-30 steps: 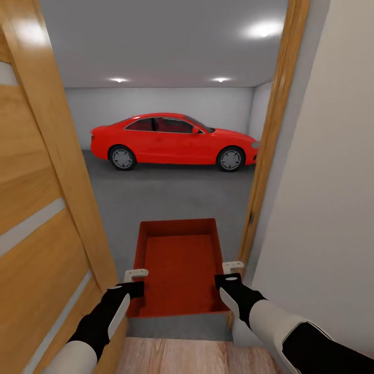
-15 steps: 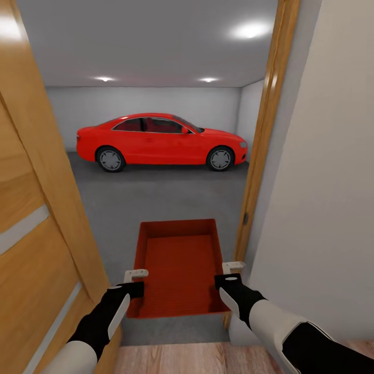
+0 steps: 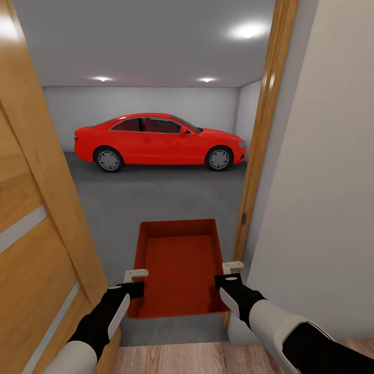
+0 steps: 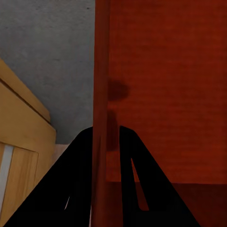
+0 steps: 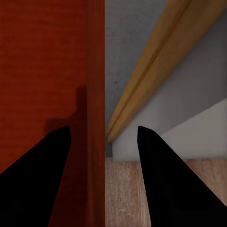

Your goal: Move the two storage containers from the living room to the garage. In the garage, place one container on the floor and stack the other container on top of it (either order is fine).

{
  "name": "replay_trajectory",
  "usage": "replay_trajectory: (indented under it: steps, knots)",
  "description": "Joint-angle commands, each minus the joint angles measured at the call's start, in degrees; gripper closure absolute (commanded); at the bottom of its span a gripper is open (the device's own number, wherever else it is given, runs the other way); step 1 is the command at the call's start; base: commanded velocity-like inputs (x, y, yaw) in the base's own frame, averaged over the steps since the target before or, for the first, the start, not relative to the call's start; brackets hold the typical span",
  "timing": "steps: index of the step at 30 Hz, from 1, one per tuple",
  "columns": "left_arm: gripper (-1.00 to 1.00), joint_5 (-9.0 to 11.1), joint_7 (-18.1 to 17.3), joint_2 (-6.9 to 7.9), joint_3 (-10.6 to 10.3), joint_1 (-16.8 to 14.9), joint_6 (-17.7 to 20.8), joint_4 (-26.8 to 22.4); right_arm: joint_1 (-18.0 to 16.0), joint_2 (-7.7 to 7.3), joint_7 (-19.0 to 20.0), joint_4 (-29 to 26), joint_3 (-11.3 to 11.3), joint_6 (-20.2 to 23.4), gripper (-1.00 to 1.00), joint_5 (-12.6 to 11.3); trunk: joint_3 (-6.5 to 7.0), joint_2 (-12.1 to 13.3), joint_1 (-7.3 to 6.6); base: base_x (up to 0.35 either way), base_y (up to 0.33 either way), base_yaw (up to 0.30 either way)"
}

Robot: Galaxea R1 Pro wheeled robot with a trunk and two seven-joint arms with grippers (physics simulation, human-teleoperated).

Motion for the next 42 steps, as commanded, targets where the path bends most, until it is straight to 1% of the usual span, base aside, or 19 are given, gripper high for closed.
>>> replay_trajectory:
  steps: [1, 42]
  knots:
    - [1.00, -2.24, 0.88, 0.33, -0.33, -0.05, -1.26, -0.18, -0.04, -0.05, 0.44, 0.04, 2.34, 0.29, 1.00, -2.61, -0.15, -0.15, 0.04, 0.000, 0.000, 0.000]
    - [1.00, -2.24, 0.89, 0.42, -0.40, -0.05, -1.26, -0.23, -0.04, -0.05, 0.44, 0.04, 2.34, 0.29, 1.00, -2.61, -0.15, -0.15, 0.04, 0.000, 0.000, 0.000]
